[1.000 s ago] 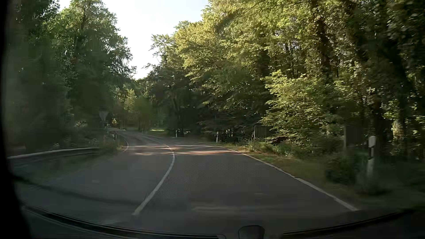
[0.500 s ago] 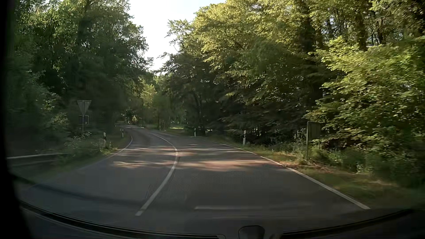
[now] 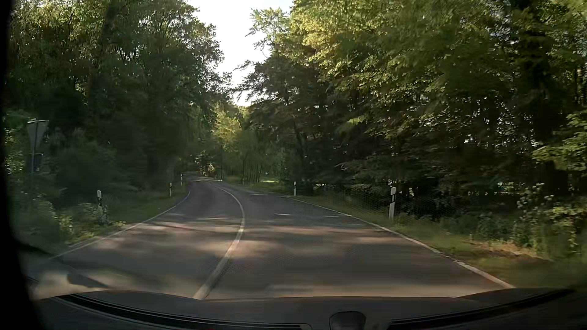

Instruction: Follow the waypoints while adhering to traffic rules and regulations

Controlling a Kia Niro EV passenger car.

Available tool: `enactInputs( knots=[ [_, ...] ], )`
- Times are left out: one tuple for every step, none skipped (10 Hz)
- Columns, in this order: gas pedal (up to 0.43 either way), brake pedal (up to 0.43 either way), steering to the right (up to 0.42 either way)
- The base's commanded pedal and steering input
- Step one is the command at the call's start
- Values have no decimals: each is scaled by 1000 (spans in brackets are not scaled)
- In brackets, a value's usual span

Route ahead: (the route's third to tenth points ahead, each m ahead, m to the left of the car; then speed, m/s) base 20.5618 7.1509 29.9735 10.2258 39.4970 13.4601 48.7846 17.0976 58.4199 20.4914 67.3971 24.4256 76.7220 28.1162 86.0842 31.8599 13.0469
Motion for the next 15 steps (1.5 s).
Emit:
enactInputs(
  knots=[
    [228, 6, -63],
    [228, 6, -63],
    [228, 6, -63],
    [228, 6, -63],
    [228, 6, -63],
    [228, 6, -63],
    [228, 6, -63],
    [228, 6, -61],
    [228, 6, -59],
    [228, 6, -58],
    [228, 6, -55],
    [228, 6, -50],
    [240, 6, -46],
    [240, 6, -42],
    [240, 6, -36]
  ],
)
